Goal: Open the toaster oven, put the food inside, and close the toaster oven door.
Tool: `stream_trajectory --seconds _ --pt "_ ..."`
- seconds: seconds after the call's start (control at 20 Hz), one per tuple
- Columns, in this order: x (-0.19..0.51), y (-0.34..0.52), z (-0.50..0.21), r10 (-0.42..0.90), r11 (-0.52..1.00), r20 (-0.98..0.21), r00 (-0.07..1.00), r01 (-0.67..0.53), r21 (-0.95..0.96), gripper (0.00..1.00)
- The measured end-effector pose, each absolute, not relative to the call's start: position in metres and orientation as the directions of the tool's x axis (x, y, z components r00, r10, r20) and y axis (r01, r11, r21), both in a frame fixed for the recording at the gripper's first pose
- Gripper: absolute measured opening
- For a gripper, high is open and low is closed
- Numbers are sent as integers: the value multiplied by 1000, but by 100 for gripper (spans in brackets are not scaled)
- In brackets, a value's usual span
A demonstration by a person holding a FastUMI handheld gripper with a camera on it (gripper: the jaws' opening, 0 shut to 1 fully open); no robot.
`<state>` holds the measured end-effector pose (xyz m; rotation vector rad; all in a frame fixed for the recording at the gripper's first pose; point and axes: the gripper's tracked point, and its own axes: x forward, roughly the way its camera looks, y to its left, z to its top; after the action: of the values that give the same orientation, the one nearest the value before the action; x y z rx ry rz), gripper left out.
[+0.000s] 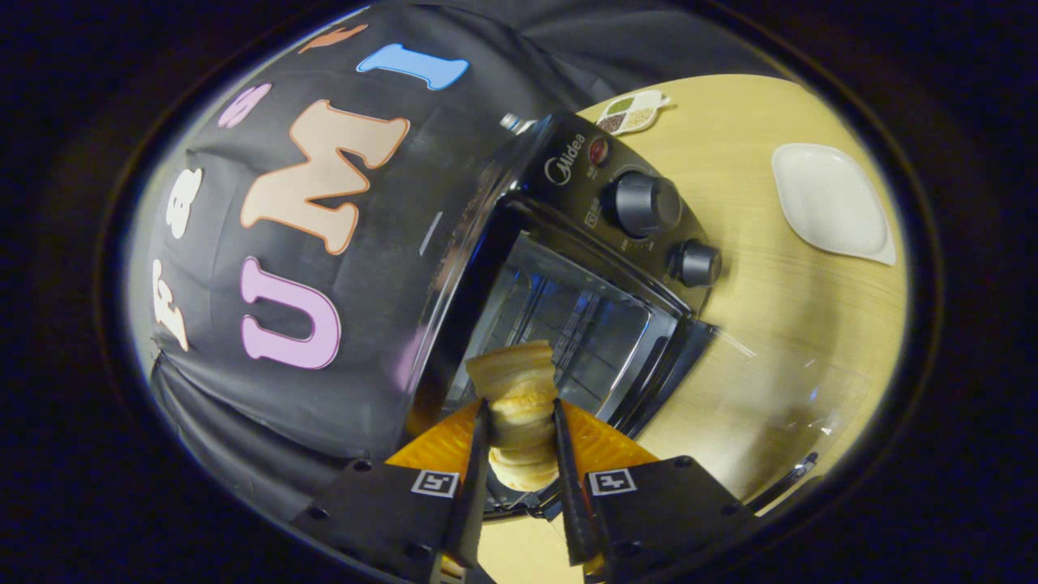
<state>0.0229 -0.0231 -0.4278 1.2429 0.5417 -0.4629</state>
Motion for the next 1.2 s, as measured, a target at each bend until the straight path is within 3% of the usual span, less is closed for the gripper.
stream_trajectory --seconds 0.15,0.6,1.2 --pt "26 -25 -435 -35 272 -622 782 607 747 45" --pt "6 -30 -444 -33 321 -652 758 626 711 100" --pt "-44 -37 -430 -33 424 -651 758 601 678 100"
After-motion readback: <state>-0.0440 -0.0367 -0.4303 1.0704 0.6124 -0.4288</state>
